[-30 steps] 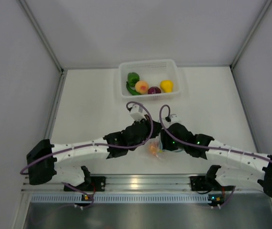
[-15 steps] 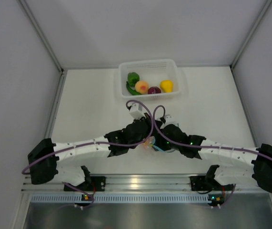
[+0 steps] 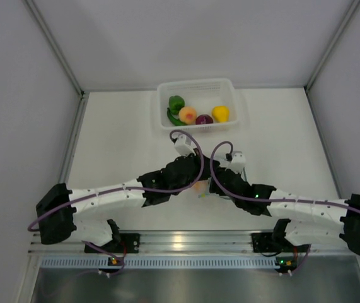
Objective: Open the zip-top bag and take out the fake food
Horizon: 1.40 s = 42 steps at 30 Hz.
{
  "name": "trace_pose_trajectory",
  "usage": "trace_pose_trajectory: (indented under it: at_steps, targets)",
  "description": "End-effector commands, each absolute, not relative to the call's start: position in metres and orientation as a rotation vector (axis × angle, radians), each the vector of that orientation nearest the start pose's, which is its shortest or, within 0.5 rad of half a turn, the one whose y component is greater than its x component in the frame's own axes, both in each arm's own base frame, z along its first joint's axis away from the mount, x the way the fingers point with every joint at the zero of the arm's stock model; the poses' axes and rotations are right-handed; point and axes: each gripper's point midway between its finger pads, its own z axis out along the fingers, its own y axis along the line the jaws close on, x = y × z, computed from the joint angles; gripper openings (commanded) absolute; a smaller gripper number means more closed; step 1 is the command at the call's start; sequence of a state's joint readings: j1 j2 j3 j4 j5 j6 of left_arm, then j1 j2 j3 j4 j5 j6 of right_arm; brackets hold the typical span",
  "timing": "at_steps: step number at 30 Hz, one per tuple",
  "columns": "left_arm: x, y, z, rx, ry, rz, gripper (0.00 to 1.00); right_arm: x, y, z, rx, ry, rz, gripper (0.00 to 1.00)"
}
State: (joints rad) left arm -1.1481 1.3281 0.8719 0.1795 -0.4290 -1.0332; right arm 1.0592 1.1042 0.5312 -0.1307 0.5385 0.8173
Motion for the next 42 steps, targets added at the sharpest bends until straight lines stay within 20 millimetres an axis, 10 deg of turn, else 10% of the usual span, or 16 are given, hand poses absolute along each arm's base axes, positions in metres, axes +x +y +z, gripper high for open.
trace_pose_trajectory:
  at_steps: [1, 6, 18, 26, 42]
  targets:
    - [0.198, -0.405, 0.281, -0.081, 1.892, -1.289, 0.00, 0.222, 0.195, 0.124, 0.146, 2.065, 0.263, 0.57]
    - [0.167, -0.457, 0.329, 0.350, 1.897, -1.398, 0.00, 0.213, 0.135, 0.135, 0.216, 2.007, 0.103, 0.59]
    - [0.192, -0.481, 0.197, 0.359, 2.308, -1.327, 0.00, 0.201, 0.125, 0.124, 0.126, 2.109, 0.106, 0.63]
    - [0.205, -0.456, 0.163, 0.287, 2.332, -1.148, 0.00, 0.204, 0.170, 0.105, -0.048, 2.196, 0.210, 0.61]
    - [0.210, -0.436, 0.124, 0.251, 2.403, -1.042, 0.00, 0.209, 0.225, 0.145, 0.015, 2.007, 0.659, 0.56]
